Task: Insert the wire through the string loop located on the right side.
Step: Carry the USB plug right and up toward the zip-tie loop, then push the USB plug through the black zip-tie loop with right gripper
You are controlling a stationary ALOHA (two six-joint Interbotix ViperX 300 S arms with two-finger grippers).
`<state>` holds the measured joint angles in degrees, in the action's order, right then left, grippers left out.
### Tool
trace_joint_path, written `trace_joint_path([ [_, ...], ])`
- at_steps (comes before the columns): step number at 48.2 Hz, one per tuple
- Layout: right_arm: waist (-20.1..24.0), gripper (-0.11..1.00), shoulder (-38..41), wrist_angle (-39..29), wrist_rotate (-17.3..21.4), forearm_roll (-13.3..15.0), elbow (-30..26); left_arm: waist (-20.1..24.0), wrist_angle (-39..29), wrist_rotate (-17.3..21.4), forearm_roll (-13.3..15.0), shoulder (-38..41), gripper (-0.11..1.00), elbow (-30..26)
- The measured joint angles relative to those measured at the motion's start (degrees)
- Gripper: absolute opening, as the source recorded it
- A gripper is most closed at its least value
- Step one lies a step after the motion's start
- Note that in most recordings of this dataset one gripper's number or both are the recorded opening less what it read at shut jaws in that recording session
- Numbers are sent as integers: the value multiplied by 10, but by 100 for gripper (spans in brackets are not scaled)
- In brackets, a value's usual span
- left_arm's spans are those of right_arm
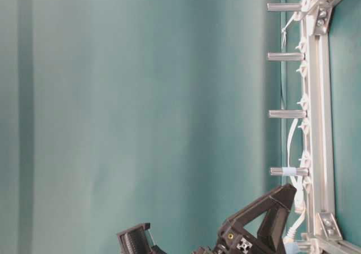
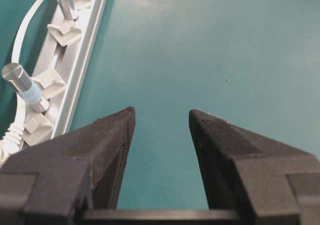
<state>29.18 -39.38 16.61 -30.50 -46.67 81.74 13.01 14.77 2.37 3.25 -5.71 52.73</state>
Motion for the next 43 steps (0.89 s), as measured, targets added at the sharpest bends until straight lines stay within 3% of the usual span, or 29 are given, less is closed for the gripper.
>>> trace_joint_path([
  [18, -100, 12, 21, -4, -2, 50, 0, 0, 1, 0, 0, 0, 49, 0],
  [27, -113, 12, 23, -16, -2, 71, 0, 0, 1, 0, 0, 0, 49, 0],
  [43, -115, 12, 22, -20, -2, 75, 0, 0, 1, 0, 0, 0, 50, 0],
])
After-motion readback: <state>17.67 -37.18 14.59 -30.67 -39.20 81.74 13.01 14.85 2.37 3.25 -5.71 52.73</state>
